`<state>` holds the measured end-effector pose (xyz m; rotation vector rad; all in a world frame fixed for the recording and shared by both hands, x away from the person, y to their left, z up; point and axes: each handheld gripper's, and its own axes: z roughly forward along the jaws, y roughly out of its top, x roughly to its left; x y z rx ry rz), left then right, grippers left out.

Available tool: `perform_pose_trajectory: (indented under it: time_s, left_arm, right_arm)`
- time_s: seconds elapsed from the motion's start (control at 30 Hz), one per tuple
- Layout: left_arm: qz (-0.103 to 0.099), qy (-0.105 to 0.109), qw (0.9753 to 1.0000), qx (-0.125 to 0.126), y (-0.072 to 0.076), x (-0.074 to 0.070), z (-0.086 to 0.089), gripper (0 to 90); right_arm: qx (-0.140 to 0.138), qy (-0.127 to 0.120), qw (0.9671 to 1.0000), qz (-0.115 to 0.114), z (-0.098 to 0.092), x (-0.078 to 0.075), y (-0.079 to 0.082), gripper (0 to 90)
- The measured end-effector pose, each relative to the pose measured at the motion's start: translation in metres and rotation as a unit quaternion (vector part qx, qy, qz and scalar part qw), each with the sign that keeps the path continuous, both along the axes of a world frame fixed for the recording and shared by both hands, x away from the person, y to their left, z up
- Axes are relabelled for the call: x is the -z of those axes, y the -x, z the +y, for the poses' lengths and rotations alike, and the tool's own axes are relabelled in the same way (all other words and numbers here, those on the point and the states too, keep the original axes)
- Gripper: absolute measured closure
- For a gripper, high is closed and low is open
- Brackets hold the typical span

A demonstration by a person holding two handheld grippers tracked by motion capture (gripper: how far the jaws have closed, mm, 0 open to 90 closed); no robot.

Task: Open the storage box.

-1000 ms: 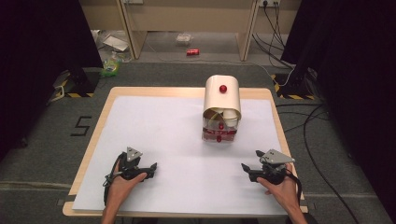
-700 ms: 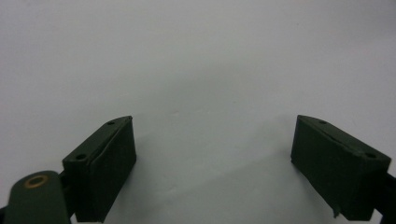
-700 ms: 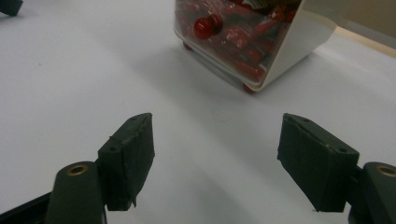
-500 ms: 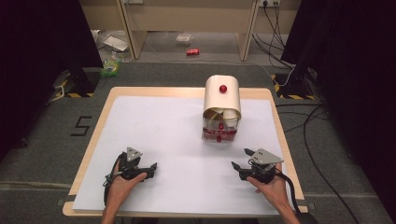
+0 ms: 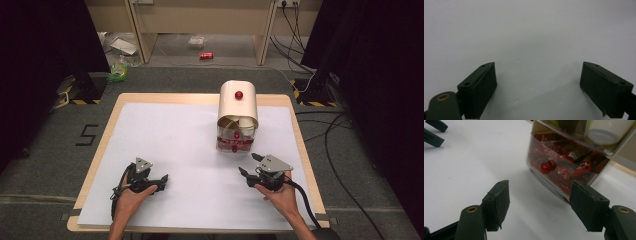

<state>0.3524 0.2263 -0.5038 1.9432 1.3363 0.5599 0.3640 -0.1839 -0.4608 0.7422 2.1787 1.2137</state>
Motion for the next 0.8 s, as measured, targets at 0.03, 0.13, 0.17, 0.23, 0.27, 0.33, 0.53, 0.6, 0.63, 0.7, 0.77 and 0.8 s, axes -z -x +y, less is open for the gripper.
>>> perform_pose_trajectory:
  time_s: [0.03, 0.13, 0.17, 0.23, 0.27, 0.33, 0.53, 0.6, 0.63, 0.7, 0.77, 0.8]
  left_arm:
    - [0.0, 0.0, 1.0, 0.0, 0.0, 0.0, 0.0, 12.9]
    - [0.0, 0.001, 1.0, 0.0, 0.0, 0.0, 0.0, 13.0]
    - [0.0, 0.001, 1.0, 0.0, 0.0, 0.0, 0.0, 13.0]
    - [0.0, 0.001, 1.0, 0.0, 0.0, 0.0, 0.0, 13.0]
    - [0.0, 0.0, 1.0, 0.0, 0.0, 0.0, 0.0, 13.0]
    - [0.0, 0.0, 1.0, 0.0, 0.0, 0.0, 0.0, 13.0]
    - [0.0, 0.001, 1.0, 0.0, 0.0, 0.0, 0.0, 13.0]
    - [0.0, 0.001, 1.0, 0.0, 0.0, 0.0, 0.0, 13.0]
    - [0.0, 0.001, 1.0, 0.0, 0.0, 0.0, 0.0, 13.0]
    - [0.0, 0.001, 1.0, 0.0, 0.0, 0.0, 0.0, 13.0]
    - [0.0, 0.001, 1.0, 0.0, 0.0, 0.0, 0.0, 13.0]
    - [0.0, 0.0, 1.0, 0.0, 0.0, 0.0, 0.0, 13.0]
  right_arm:
    - [0.0, 0.0, 1.0, -0.002, 0.002, 0.0, -0.001, 32.9]
    - [-0.003, 0.0, 1.0, -0.007, 0.006, -0.001, -0.004, 32.9]
    - [-0.003, -0.001, 1.0, -0.009, 0.008, -0.001, -0.005, 32.9]
    - [-0.002, 0.0, 0.9999, -0.013, 0.01, -0.001, -0.007, 32.9]
    - [-0.003, -0.001, 0.9999, -0.014, 0.011, -0.001, -0.008, 33.0]
    - [-0.005, -0.001, 0.9998, -0.019, 0.013, -0.001, -0.01, 32.9]
    - [-0.007, 0.002, 0.9997, -0.022, 0.019, -0.001, -0.014, 32.8]
    - [-0.008, 0.0, 0.9997, -0.024, 0.021, -0.001, -0.015, 32.8]
    - [-0.008, 0.001, 0.9996, -0.025, 0.022, -0.001, -0.015, 32.8]
    - [-0.011, 0.003, 0.9996, -0.027, 0.023, -0.002, -0.017, 32.8]
    - [-0.012, 0.002, 0.9995, -0.029, 0.025, -0.002, -0.018, 32.6]
    - [-0.013, 0.003, 0.9994, -0.032, 0.026, -0.002, -0.019, 32.5]
